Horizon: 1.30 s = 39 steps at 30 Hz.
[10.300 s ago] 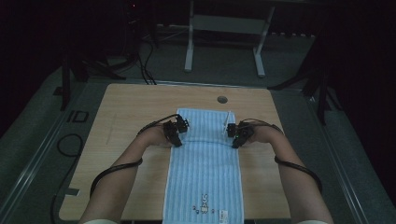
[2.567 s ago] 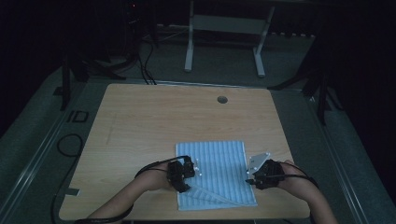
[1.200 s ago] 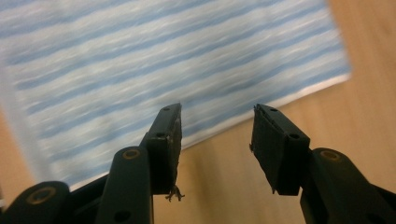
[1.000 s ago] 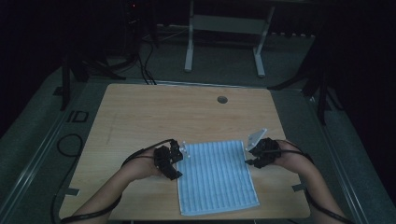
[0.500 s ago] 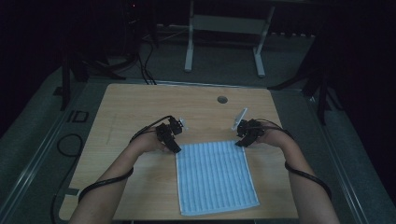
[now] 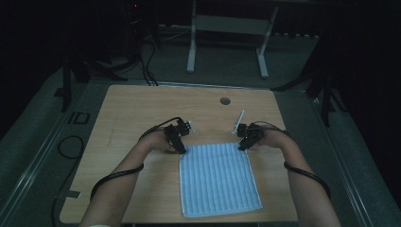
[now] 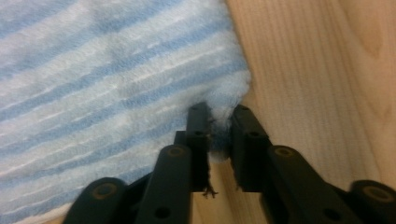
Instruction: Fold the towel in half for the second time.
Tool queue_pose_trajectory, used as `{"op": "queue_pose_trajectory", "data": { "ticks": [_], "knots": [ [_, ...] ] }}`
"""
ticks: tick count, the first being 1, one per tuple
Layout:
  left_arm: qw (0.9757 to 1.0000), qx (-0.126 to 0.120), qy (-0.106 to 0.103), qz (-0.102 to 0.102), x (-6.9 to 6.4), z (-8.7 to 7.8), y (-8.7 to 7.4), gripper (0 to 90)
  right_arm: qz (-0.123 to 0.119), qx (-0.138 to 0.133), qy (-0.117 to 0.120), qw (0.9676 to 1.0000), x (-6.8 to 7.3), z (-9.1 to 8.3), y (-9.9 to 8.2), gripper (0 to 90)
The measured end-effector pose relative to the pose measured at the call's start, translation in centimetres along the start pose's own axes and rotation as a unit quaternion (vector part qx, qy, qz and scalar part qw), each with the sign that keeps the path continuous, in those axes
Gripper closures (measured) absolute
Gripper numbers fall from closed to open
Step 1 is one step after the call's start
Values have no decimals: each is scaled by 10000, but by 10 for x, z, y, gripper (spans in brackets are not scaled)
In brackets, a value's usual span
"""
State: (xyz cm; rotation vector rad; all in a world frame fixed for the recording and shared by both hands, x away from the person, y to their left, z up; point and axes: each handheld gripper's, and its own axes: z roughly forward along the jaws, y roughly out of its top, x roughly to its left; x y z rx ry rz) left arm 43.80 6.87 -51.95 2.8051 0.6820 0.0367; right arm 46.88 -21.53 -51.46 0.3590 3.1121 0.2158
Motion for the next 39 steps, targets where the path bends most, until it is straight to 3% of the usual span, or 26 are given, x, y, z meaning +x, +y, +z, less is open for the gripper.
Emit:
{"op": "queue_pose_trajectory", "data": {
  "ticks": [2, 3, 5, 6, 12, 19, 20, 24, 29, 39],
  "knots": [
    [9999, -32, -106, 62, -1, 0, 2, 617, -3, 32, -15, 10000, 0, -1, 0, 818],
    [9999, -47, -143, 44, -1, 0, 2, 718, -3, 45, -36, 10000, 0, -2, 0, 823],
    [9999, -85, -89, -40, 0, -1, 3, 839, 28, 27, -97, 9999, -1, -4, 0, 832],
    [10000, -57, -4, -64, 2, -1, 4, 852, 58, 6, -116, 9999, -2, -5, -1, 833],
    [9984, -243, 369, -360, 16, -16, 6, 871, 241, -212, -383, 9988, -9, -21, -2, 840],
    [9941, -451, 886, -437, 24, -54, 14, 871, 220, -426, -731, 9962, -12, -49, 8, 840],
    [9942, -480, 869, -402, 25, -59, 15, 871, 223, -477, -797, 9954, -12, -53, 10, 840],
    [9917, -521, 1130, -312, 25, -77, 17, 870, 168, -581, -1038, 9928, -10, -70, 16, 840],
    [9905, -616, 1220, -143, 16, -94, 11, 869, -16, -628, -1243, 9903, 0, -88, 22, 839],
    [9901, -749, 1146, 321, -28, -116, -7, 867, -406, -768, -1507, 9848, 41, -106, 10, 838]
  ]
}}
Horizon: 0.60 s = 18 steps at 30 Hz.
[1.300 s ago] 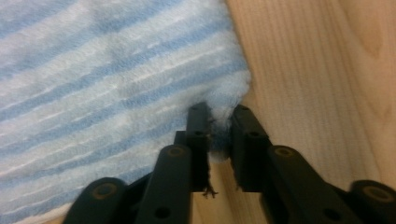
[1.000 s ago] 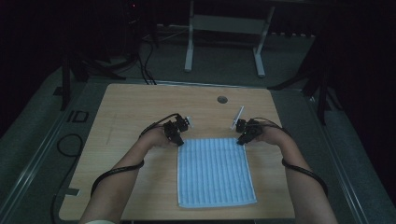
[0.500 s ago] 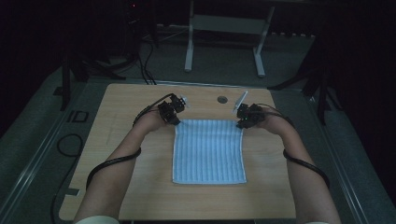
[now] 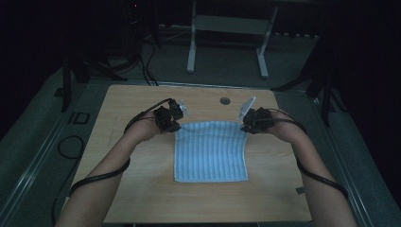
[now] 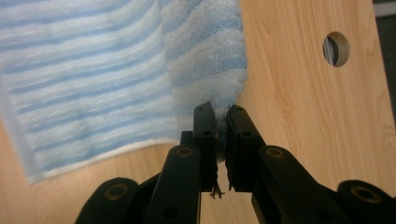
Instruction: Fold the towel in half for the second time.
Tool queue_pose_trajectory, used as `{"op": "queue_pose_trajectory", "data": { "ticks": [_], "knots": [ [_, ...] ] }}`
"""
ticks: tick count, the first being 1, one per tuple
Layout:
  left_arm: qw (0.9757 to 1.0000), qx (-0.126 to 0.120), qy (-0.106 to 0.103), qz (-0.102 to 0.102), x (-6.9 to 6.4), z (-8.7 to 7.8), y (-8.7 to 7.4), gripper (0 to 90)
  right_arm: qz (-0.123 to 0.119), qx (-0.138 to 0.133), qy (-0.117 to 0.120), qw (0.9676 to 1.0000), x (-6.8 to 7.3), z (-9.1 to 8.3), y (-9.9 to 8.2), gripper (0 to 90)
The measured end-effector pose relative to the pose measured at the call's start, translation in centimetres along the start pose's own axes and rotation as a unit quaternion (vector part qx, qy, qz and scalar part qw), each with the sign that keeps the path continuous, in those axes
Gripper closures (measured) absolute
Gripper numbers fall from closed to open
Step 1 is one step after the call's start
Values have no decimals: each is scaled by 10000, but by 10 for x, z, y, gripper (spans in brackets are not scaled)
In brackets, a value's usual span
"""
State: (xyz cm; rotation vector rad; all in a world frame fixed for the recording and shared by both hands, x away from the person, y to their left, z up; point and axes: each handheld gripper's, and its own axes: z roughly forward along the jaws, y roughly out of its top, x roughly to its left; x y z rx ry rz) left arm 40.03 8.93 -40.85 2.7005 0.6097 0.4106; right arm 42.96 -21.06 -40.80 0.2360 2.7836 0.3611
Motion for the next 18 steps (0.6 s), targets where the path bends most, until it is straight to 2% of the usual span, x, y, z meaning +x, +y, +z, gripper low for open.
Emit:
{"op": "queue_pose_trajectory", "data": {
  "ticks": [6, 10, 12, 14, 16, 18],
  "knots": [
    [9996, -83, -119, 224, -26, -8, -9, 867, -156, -143, 48, 9998, 33, -13, -9, 838],
    [9992, -154, -223, 281, -42, -8, -23, 866, -396, -61, 154, 9991, 58, -13, -17, 837],
    [9990, -79, -274, 356, -51, -5, -30, 866, -513, -24, 212, 9985, 69, -12, -21, 837],
    [9986, -44, -349, 400, -60, -1, -36, 866, -465, -104, 243, 9986, 78, -13, -25, 837],
    [9982, -37, -420, 417, -66, 3, -42, 865, -537, -103, 339, 9979, 89, -10, -29, 834],
    [9977, -24, -520, 431, -72, 6, -47, 865, -508, -100, 392, 9979, 98, -6, -32, 834]
  ]
}}
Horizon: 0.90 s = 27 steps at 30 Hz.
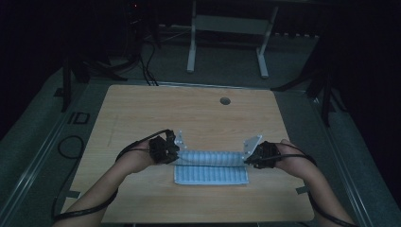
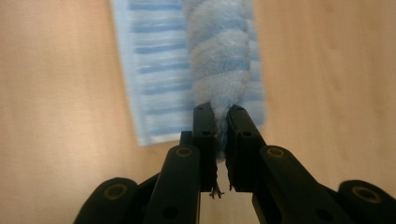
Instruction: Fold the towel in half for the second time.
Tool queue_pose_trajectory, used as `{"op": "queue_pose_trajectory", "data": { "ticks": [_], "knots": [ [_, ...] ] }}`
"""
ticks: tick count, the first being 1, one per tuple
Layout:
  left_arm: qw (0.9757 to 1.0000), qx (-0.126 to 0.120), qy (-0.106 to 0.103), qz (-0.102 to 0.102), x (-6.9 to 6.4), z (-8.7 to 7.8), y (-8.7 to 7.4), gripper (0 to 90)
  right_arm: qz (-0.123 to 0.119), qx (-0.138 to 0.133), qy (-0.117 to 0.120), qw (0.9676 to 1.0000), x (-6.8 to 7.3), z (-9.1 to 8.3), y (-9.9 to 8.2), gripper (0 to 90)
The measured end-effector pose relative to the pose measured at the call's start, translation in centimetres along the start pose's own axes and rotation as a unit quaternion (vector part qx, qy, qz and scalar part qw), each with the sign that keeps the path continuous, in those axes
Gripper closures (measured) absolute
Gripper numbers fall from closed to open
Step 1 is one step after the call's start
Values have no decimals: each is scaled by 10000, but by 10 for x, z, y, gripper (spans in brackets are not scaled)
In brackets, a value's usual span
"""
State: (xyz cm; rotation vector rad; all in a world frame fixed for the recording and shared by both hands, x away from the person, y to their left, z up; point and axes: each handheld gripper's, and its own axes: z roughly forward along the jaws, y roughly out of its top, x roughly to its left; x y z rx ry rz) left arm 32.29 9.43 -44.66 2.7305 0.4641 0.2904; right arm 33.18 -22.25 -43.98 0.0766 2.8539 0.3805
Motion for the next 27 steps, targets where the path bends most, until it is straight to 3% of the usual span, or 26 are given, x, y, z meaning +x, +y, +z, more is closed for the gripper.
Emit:
{"op": "queue_pose_trajectory", "data": {
  "ticks": [5, 11, 13, 14, 17, 18, 20, 22, 27],
  "knots": [
    [9997, 12, -254, 21, -16, 13, -7, 859, -39, 45, 219, 9997, 19, 16, -9, 830],
    [9983, 153, -556, 100, -32, 29, -15, 840, 121, 44, 544, 9984, 36, 34, -20, 803],
    [9978, 204, -636, 11, -32, 30, -18, 762, 168, 48, 561, 9983, 41, 36, -24, 738],
    [9977, 187, -657, 27, -33, 28, -20, 679, 193, 22, 582, 9981, 43, 35, -26, 677],
    [9982, 72, -592, -103, -31, 18, -23, 562, 357, -288, 483, 9978, 43, 21, -33, 556],
    [9983, -18, -574, -131, -29, 14, -24, 542, 444, -443, 414, 9972, 40, 15, -35, 554],
    [9979, -163, -605, -165, -26, 10, -24, 541, 654, -678, 326, 9950, 34, 8, -38, 616],
    [9983, -267, -472, -224, -24, 11, -21, 569, 691, -789, 281, 9941, 31, 8, -36, 767],
    [9986, -123, -508, -81, -28, 43, -8, 578, 688, -562, 492, 9948, 28, 42, -22, 823]
  ]
}}
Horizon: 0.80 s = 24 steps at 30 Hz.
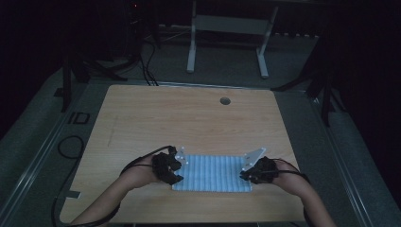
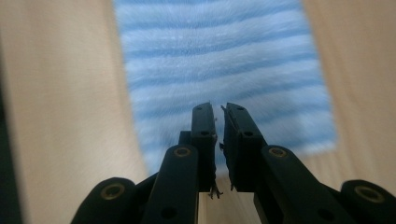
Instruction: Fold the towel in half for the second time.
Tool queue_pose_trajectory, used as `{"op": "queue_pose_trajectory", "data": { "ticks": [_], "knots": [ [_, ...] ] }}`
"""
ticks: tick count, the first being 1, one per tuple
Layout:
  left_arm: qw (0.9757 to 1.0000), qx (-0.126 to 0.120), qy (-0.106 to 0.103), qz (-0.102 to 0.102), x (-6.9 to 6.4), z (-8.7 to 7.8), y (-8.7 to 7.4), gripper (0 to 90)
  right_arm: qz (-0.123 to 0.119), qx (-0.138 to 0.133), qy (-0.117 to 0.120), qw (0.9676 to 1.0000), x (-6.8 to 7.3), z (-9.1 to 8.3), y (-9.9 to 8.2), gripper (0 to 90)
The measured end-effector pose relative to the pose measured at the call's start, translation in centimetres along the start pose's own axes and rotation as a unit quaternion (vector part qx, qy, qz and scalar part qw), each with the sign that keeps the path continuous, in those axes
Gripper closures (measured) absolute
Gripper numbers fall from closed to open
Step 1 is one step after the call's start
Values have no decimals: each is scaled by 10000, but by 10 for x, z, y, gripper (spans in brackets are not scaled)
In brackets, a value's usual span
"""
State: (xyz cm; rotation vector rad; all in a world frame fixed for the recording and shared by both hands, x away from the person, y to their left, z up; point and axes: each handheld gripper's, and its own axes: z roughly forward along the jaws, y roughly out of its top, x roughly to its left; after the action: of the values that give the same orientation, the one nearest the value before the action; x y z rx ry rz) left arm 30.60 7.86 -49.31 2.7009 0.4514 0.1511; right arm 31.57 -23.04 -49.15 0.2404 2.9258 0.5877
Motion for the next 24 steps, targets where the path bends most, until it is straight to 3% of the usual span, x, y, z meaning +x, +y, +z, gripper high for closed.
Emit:
{"op": "queue_pose_trajectory", "data": {
  "ticks": [4, 6, 12, 18, 24],
  "knots": [
    [9997, 169, -202, 26, 4, 26, 3, 577, 28, 226, 106, 9997, -4, 30, 4, 839],
    [9993, 84, -349, -142, 11, 29, -1, 577, 112, 107, 166, 9997, -9, 34, 6, 840],
    [9983, -16, -253, -531, 34, 23, -18, 564, 204, -62, 253, 9995, -25, 42, 15, 839],
    [9973, 57, -96, -729, 51, 18, -30, 559, 212, -212, 257, 9992, -41, 54, 34, 839],
    [9963, 52, -93, -849, 71, 16, -37, 545, 255, -229, 291, 9990, -56, 63, 49, 839]
  ]
}}
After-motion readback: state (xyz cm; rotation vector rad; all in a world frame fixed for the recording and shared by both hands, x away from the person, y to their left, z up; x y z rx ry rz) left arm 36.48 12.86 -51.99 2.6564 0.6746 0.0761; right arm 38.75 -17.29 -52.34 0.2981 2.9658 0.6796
